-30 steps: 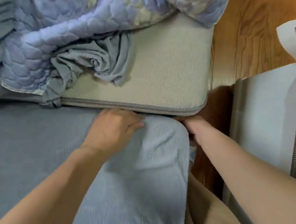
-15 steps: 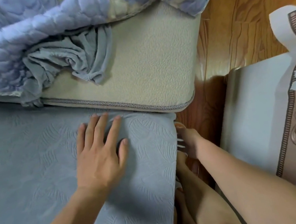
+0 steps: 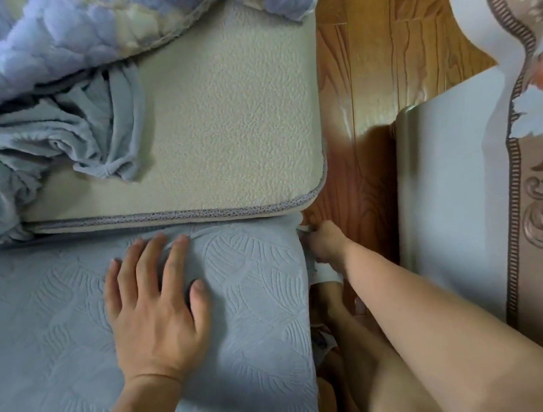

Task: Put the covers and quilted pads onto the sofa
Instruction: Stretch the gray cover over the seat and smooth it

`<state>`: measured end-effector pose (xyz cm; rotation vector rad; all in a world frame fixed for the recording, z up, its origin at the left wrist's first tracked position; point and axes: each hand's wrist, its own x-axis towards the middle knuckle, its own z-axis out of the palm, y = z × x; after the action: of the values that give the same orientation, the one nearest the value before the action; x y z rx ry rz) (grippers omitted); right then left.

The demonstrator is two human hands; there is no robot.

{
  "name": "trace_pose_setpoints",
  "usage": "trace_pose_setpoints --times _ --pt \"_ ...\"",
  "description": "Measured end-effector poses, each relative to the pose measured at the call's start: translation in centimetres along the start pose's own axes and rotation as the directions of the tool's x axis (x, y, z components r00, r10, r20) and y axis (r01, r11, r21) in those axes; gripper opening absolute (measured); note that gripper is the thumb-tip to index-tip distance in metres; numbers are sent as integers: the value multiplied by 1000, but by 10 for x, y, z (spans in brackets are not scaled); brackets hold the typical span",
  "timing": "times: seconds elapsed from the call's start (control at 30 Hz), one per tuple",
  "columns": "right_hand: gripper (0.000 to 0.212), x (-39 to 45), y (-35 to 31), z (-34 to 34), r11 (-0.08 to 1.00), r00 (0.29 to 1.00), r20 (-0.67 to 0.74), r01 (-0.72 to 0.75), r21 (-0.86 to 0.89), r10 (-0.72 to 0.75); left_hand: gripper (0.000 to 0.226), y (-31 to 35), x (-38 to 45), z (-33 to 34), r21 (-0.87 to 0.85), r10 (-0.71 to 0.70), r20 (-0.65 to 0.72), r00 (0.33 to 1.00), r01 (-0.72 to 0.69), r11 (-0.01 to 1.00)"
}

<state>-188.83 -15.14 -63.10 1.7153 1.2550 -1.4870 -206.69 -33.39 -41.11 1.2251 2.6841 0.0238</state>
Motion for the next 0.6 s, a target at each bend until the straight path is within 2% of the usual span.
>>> trace_pose_setpoints --times 0.03,0.07,0.1,0.13,0.17,0.23,0.3,0.37,0.47,0.5,0.57,0.6 --pt "37 -14 -16 -26 1000 991 -131 -10 10 11 60 0 0 0 0 1 3 1000 -1 1000" --pt "36 -13 -23 -54 1000 953 -302 -19 -3 17 60 0 0 -1 0 -3 14 1000 3 1000" --pt "35 -20 -32 -84 997 904 -425 -24 68 50 61 1 0 -2 0 -14 33 999 14 1000" --pt "34 -17 -37 -111 994 849 -524 -15 110 71 61 2 0 -3 -4 -28 56 998 28 1000" --pt "33 -8 -35 -130 986 823 -562 14 164 82 62 4 0 -3 -9 -41 72 997 42 999" --pt "30 -1 -37 -138 973 875 -480 63 222 53 62 4 1 -3 -6 -46 72 996 47 999" --pt "21 9 -33 -116 967 949 -314 59 247 22 62 3 1 -1 7 -37 69 997 36 999" --pt "14 9 -29 -78 971 992 -126 29 238 2 63 1 1 -1 5 -33 74 997 32 999" --pt "34 -9 -28 -22 964 982 187 -83 251 36 63 0 2 -1 8 -33 97 995 33 999" --pt "47 11 -17 -6 955 972 236 -80 286 11 63 0 2 -1 11 -32 113 993 31 999" --pt "71 -24 -33 2 925 960 273 -161 345 65 63 -1 3 -1 30 -33 152 988 29 999" --pt "74 -27 -30 1 907 955 277 -204 368 103 63 -1 4 -1 45 -35 169 985 27 999"
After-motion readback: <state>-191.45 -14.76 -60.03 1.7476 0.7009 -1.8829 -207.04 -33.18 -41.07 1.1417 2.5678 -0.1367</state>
